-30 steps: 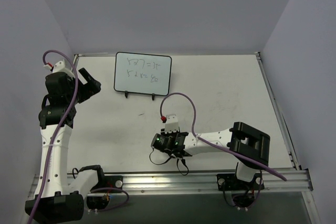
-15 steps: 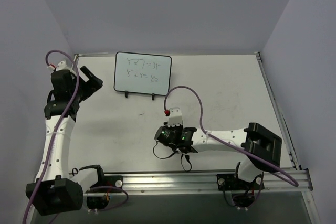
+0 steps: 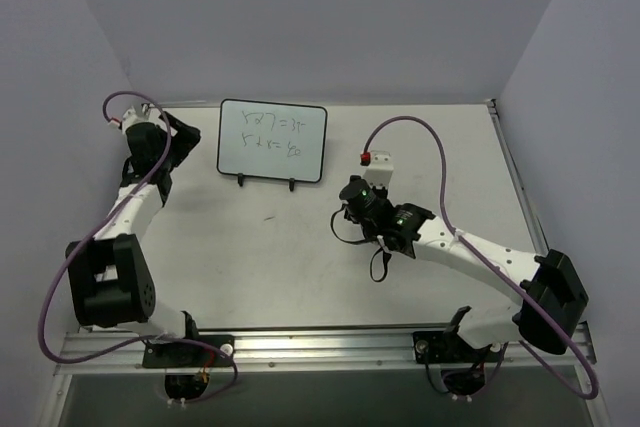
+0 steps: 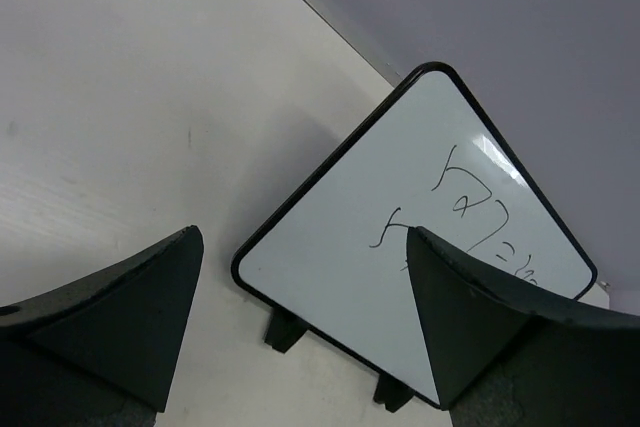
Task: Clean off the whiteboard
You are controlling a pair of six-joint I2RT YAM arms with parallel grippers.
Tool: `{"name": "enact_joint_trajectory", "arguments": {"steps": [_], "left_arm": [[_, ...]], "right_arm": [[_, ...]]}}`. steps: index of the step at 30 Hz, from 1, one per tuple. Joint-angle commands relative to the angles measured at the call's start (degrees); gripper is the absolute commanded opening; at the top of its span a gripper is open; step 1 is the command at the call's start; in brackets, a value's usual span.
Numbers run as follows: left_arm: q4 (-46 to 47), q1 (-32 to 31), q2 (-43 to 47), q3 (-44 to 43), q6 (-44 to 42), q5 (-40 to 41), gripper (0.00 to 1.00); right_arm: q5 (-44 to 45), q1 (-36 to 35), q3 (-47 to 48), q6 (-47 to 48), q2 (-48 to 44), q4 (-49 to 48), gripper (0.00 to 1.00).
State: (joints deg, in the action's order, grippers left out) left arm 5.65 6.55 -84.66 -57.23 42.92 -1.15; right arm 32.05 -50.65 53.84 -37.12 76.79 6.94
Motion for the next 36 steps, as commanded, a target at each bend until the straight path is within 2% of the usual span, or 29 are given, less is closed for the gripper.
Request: {"name": "enact_joint_trajectory", "arguments": {"steps": [1,5,10,17,21,26,31,36], "left_arm": [[16.6,0.6,-8.5,-5.2,-2.0,-4.6,0.92],[21.9,1.3,-19.5,-14.5,-2.0,-14.4,0.87],[16.6,2.2,-28.8,-29.9,-4.9,-21.0,0.87],[15.4,4.7,-37.6,-42.9,-4.4,-33.2,0.86],[16.9,6.9,-42.1,-45.6,-3.6,-40.0,0.82],[14.0,7.4,-46.8,-50.3,-5.3,-48.9,0.81],[12.4,7.4,-47.0,-51.1,-9.2,-50.4,0.8],[12.0,7.2,-48.9,-52.3,-9.3,-53.1,0.8]], "right_arm": [[-1.5,1.4,2.0,2.3,-1.2,-1.3,0.12],[-2.9,2.9,3.2,2.9,0.4,-2.5,0.12],[-4.1,4.4,3.5,3.7,0.5,-3.5,0.12],[-5.6,5.3,4.1,4.3,1.1,-4.3,0.13],[-6.3,5.7,4.6,4.9,1.1,-4.3,0.13],[-6.5,5.7,4.8,5.3,0.5,-4.3,0.13],[-6.8,5.7,4.3,5.2,0.2,-4.1,0.13],[-6.8,5.7,3.5,5.0,-0.2,-4.1,0.12]]}}
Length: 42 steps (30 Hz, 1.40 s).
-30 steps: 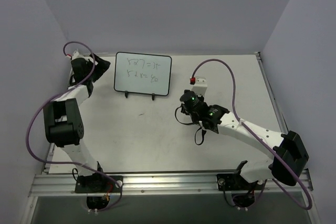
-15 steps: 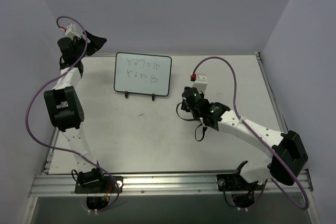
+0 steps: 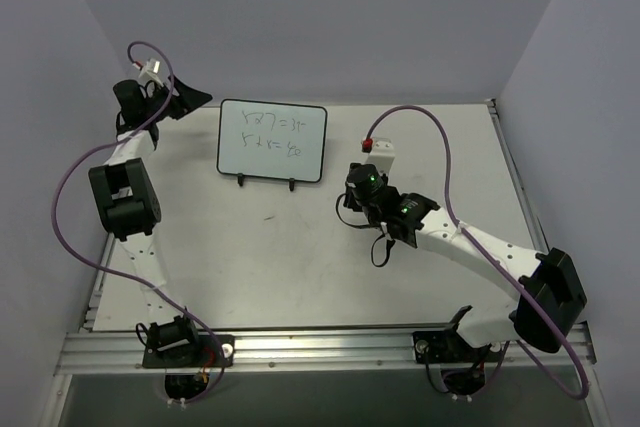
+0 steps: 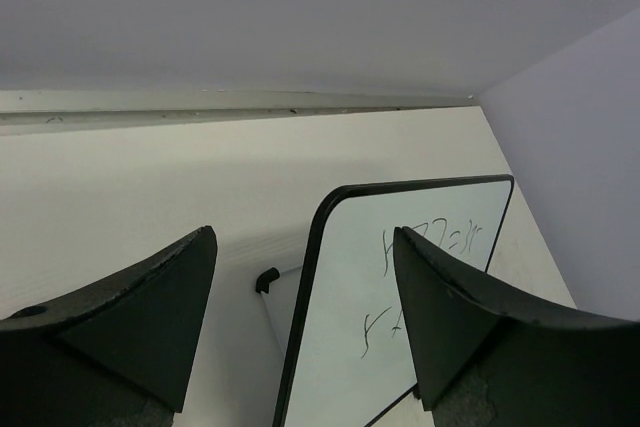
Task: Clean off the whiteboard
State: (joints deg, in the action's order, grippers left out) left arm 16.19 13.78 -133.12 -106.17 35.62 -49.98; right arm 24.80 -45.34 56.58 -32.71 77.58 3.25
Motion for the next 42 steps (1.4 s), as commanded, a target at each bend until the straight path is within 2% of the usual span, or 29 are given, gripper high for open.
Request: {"name": "enact_joint_trajectory", "arguments": {"steps": [1,9,16,26,42], "left_arm": [[1.6,-0.2,-0.7,-3.3,-2.0,-4.7,0.8],[5.0,-1.6,-3.7,-5.1,0.8,-7.4,0.77],[4.7,-3.6,-5.8,-8.0,1.2,-7.9,0.76],[5.3,-5.0,-6.8,-7.8,1.4,-8.1,0.74],[20.6,-5.4,-3.8,4.3,10.4,-8.2,0.57]], "right_arm": [[0.5,0.4,0.6,0.5,-1.0,-0.3,0.12],[0.8,0.4,0.4,0.4,-1.4,0.2,0.12],[1.5,0.4,0.2,0.7,-2.0,0.9,0.12],[1.7,0.4,-0.1,0.7,-2.3,1.2,0.12],[1.9,0.4,-1.4,0.3,-2.8,0.5,0.12]]}}
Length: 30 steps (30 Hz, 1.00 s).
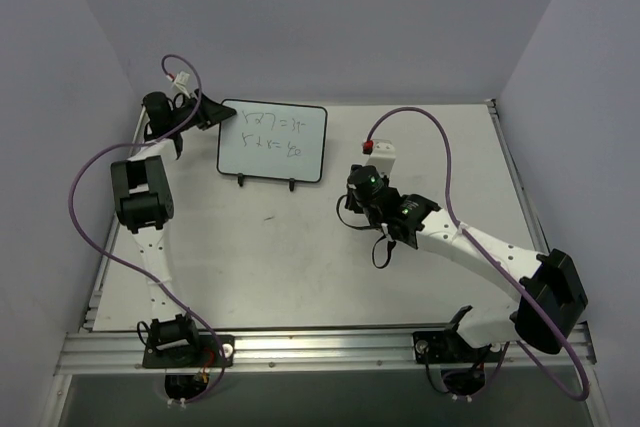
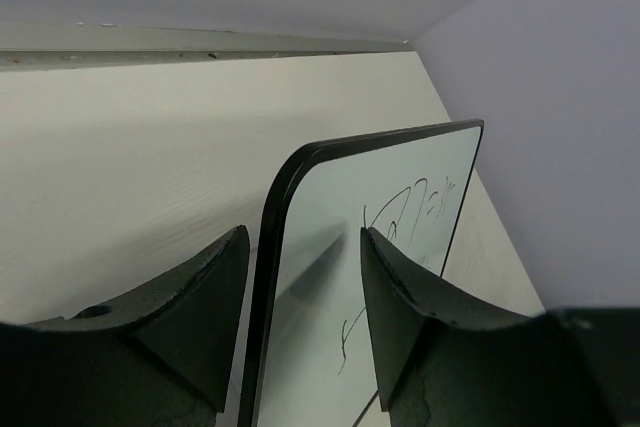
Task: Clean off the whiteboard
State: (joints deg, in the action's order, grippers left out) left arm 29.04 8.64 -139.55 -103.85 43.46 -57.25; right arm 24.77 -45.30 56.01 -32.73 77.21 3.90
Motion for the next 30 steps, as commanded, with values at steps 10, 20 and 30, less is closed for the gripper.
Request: {"name": "enact_joint_trajectory", "arguments": {"steps": [10,20,30], "left_arm": [[21.4,-1.3,6.1,11.0,9.9,2.4,0.5],[37.6,-1.8,9.8,24.4,18.1,6.0,0.44],[53.8,-2.3,13.0,38.5,23.7,9.4,0.36]], "right_arm": [[1.7,0.4,-2.1,-0.1,-2.8,-1.1,0.12],[1.6,0.4,-3.1,0.1,-2.9,-1.9,0.12],[2.1,0.4,-3.5,0.7,-1.6,-3.2,0.12]]}}
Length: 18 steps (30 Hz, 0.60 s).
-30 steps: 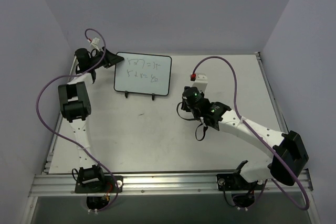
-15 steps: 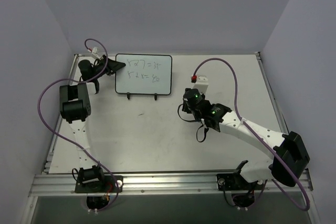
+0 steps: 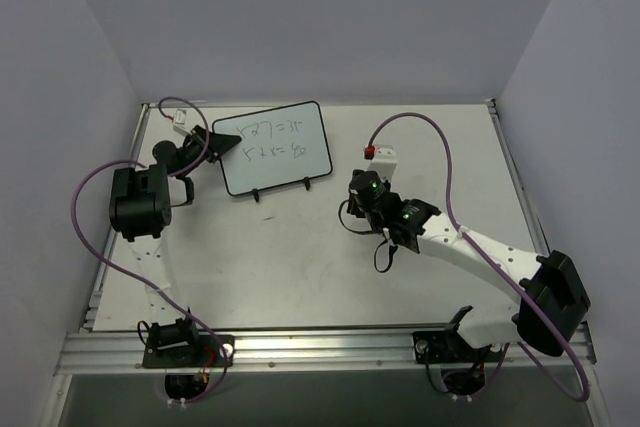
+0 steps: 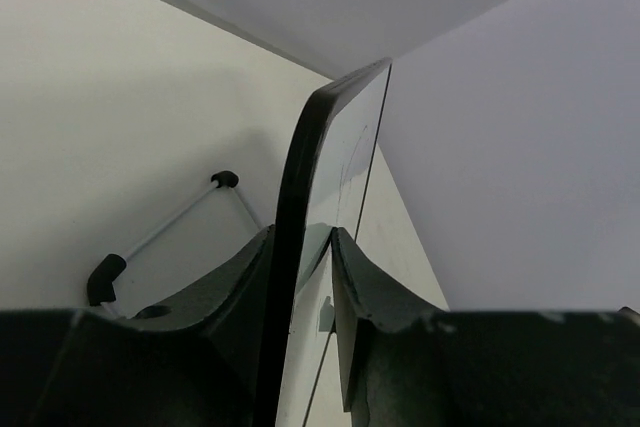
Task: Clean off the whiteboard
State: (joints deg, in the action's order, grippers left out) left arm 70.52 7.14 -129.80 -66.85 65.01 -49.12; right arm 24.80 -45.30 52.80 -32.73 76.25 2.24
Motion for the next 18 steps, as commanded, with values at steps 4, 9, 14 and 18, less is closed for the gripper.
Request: {"name": "enact_joint_trajectory", "arguments": {"steps": [4,9,14,18], "left_arm": [[15.3,-1.3,3.7,4.3,3.0,2.1,0.32],[17.3,-1.4,3.6,5.0,3.7,1.0,0.38],[18.4,-1.1,5.4,6.5,3.7,1.0,0.62],[18.7,-1.0,7.2,7.6,3.4,1.4,0.63]], "right_arm": [[2.2,0.4,0.6,1.4,1.1,-3.5,0.12],[2.0,0.3,2.8,2.2,4.8,-4.5,0.11],[2.1,0.0,2.4,2.0,5.9,-5.1,0.1],[2.1,-0.1,2.2,2.0,6.1,-5.0,0.1]]}}
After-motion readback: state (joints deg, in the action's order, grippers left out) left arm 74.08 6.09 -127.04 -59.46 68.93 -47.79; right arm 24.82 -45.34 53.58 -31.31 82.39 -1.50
